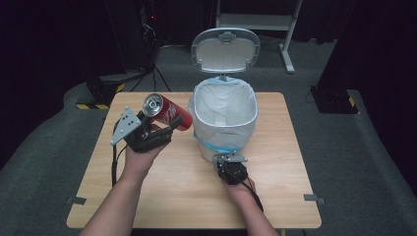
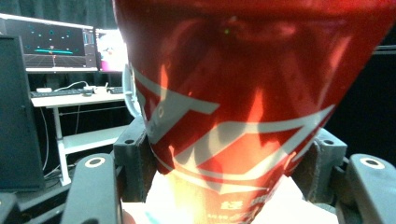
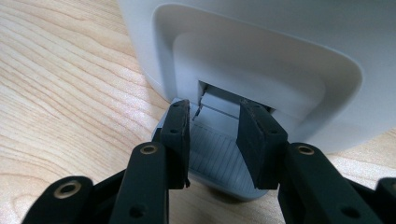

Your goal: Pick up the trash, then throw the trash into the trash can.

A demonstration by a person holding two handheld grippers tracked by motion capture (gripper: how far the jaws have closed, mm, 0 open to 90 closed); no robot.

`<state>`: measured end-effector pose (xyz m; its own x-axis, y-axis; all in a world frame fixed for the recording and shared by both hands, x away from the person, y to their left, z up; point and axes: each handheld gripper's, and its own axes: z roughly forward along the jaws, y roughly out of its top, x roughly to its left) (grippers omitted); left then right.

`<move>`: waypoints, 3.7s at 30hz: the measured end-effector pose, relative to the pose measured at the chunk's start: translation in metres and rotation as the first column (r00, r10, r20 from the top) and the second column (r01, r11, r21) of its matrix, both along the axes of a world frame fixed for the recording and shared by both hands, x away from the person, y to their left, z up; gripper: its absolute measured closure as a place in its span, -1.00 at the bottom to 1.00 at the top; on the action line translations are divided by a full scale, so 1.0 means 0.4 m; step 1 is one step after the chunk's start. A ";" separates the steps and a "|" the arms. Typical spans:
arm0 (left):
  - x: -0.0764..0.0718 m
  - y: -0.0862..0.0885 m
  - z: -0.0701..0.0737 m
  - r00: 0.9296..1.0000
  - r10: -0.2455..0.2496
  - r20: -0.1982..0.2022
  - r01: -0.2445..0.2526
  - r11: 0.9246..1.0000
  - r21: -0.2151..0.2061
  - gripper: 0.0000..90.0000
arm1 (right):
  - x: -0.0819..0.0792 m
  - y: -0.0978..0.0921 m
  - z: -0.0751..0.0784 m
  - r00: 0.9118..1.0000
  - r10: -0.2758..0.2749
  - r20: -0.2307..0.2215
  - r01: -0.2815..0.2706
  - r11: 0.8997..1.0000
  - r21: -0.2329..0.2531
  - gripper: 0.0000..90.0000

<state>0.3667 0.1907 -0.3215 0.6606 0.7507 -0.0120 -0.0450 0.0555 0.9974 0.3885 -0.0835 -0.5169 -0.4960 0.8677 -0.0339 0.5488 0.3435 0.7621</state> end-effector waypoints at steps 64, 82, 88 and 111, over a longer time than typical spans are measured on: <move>0.260 -0.239 0.099 0.992 -0.041 -0.120 0.055 0.991 0.122 -0.76 | -0.003 0.002 -0.001 1.000 -0.004 0.009 0.004 1.000 0.002 0.42; 0.193 -0.129 0.068 0.994 -0.019 -0.107 0.035 0.988 0.149 -0.67 | -0.003 0.001 -0.001 1.000 -0.003 0.008 0.003 1.000 -0.001 0.42; 0.157 -0.077 0.054 0.994 -0.006 -0.107 0.021 0.989 0.144 -0.67 | -0.004 0.000 -0.001 1.000 -0.003 0.008 0.003 1.000 -0.005 0.42; 0.070 0.115 -0.093 0.978 0.110 -0.178 -0.077 0.980 0.184 -0.67 | -0.002 -0.001 -0.001 1.000 -0.001 0.012 0.001 1.000 -0.005 0.41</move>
<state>0.3949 0.2368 -0.3585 0.5862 0.8101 0.0093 0.1457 -0.1167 0.9824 0.3876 -0.0839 -0.5175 -0.4946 0.8680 -0.0440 0.5397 0.3464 0.7673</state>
